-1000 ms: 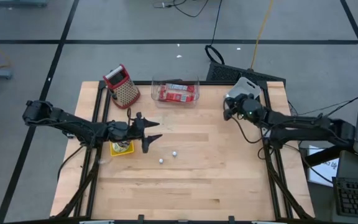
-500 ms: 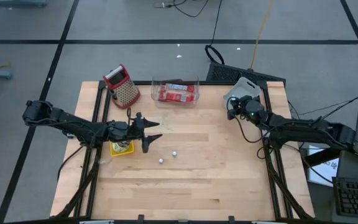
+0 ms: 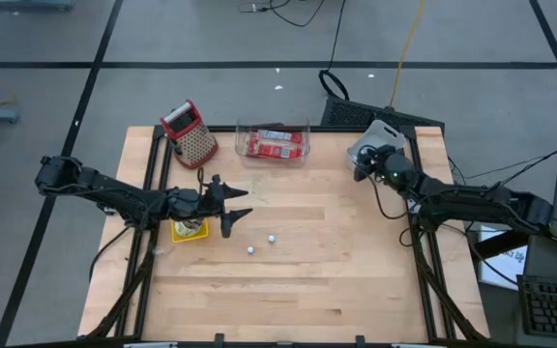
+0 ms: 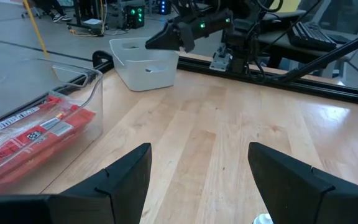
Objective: Pick & Place Food Item
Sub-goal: Put the green food coloring bottle into the white bin
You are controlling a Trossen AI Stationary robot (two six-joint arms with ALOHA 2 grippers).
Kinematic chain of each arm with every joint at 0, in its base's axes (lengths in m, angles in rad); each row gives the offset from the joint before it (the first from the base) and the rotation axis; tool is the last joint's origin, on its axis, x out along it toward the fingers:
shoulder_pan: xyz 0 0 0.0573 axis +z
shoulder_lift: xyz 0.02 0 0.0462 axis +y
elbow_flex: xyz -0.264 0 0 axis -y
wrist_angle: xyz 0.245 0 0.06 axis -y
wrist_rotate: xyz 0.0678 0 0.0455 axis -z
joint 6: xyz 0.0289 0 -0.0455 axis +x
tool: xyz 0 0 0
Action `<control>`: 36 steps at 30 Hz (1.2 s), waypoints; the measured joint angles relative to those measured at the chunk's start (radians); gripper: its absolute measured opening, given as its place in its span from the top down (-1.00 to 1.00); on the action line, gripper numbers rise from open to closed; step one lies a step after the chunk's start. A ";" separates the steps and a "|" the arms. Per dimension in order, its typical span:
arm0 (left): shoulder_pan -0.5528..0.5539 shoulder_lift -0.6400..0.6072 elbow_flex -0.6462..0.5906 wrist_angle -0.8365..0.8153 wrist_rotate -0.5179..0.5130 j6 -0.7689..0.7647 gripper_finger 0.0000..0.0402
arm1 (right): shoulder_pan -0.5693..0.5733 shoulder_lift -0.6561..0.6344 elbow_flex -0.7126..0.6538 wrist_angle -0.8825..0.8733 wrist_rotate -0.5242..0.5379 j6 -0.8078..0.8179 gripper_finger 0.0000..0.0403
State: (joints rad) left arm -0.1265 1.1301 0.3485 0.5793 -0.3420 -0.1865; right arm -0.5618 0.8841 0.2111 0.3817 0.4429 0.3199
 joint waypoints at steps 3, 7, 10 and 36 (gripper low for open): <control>0.000 0.000 0.000 0.000 0.000 0.000 -0.35 | 0.009 0.000 0.000 0.090 -0.050 -0.003 0.23; 0.000 0.000 0.000 0.001 0.000 -0.001 -0.35 | 0.009 0.000 0.000 0.253 -0.255 -0.018 0.24; 0.000 0.000 0.000 0.001 0.000 -0.008 -0.35 | 0.016 0.000 0.000 0.360 -0.465 -0.009 0.26; -0.094 0.077 0.000 -0.046 0.293 -0.191 -0.35 | 0.270 0.000 0.000 0.534 -0.571 0.069 0.29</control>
State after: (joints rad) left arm -0.2206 1.2068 0.3485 0.5337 -0.0492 -0.3775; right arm -0.2915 0.8845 0.2111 0.9161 -0.1280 0.3889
